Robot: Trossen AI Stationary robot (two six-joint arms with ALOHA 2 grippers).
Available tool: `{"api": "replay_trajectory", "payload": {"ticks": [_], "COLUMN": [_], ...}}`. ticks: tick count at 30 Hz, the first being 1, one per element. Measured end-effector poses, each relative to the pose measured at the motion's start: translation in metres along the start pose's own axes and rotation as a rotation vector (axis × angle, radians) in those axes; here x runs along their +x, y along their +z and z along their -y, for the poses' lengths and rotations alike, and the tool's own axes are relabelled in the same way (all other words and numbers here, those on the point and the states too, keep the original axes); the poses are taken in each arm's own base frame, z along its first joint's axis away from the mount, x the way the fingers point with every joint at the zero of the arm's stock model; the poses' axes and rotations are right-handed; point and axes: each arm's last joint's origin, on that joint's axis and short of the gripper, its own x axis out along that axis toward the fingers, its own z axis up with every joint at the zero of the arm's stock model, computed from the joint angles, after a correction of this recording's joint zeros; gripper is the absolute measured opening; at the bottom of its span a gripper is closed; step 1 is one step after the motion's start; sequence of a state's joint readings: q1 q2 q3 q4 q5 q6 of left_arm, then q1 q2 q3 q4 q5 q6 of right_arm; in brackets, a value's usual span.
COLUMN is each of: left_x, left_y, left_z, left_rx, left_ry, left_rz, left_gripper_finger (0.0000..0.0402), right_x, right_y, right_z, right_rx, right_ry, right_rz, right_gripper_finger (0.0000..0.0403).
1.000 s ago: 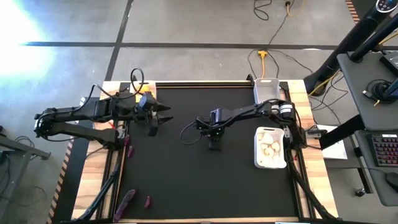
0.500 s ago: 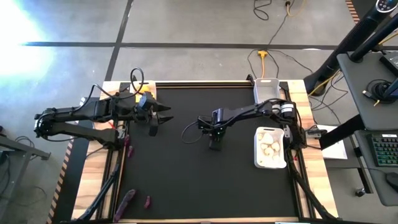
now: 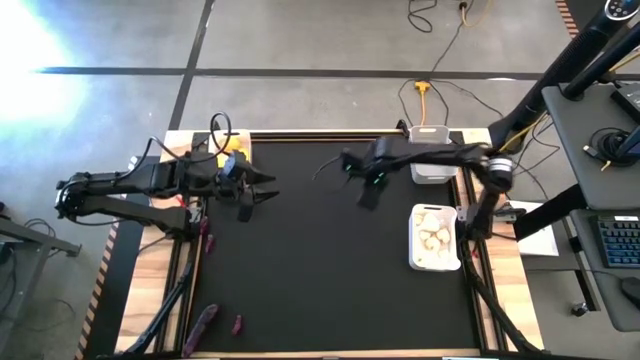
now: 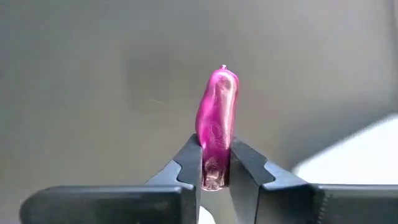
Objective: Sort produce into baskets
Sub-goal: Put the purple eggplant into the gray bin
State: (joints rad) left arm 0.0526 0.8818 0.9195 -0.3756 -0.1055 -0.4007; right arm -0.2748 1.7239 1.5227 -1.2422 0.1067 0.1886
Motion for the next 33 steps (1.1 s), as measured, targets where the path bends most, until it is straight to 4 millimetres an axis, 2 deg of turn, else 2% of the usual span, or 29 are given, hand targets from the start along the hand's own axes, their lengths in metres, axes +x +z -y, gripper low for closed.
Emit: {"api": "replay_trajectory", "payload": {"ticks": [2, 5, 9, 13, 17, 25, 30, 33], "left_x": [0.0, 0.0, 0.0, 0.0, 0.003, 0.01, 0.011, 0.009], "left_y": [-0.001, -0.002, -0.001, 0.001, 0.003, 0.002, 0.001, 0.001], "left_z": [0.002, 0.004, 0.003, 0.003, 0.004, 0.005, 0.006, 0.006], "left_rx": [0.002, 0.006, 0.003, -0.018, -0.029, -0.094, -0.124, -0.135], "left_ry": [-0.009, -0.005, 0.026, 0.052, 0.047, 0.05, 0.047, 0.045], "left_rz": [-0.004, -0.002, 0.012, 0.045, 0.067, 0.057, 0.052, 0.055], "left_gripper_finger": [0.0223, 0.0223, 0.0223, 0.0223, 0.0223, 0.0223, 0.0223, 0.0223], "right_x": [-0.019, -0.033, -0.028, -0.004, 0.025, 0.079, 0.102, 0.108], "right_y": [-0.014, -0.034, -0.06, -0.079, -0.087, -0.091, -0.093, -0.092], "right_z": [0.024, 0.06, 0.099, 0.129, 0.145, 0.168, 0.174, 0.176], "right_rx": [0.091, 0.254, 0.471, 0.628, 0.772, 0.973, 1.01, 1.015], "right_ry": [-0.065, -0.095, -0.148, -0.247, -0.318, -0.328, -0.328, -0.326], "right_rz": [0.007, 0.029, 0.005, -0.073, -0.119, -0.1, -0.137, -0.156], "right_gripper_finger": [0.0046, 0.0044, 0.0045, 0.0047, 0.0047, 0.0048, 0.0057, 0.0069]}}
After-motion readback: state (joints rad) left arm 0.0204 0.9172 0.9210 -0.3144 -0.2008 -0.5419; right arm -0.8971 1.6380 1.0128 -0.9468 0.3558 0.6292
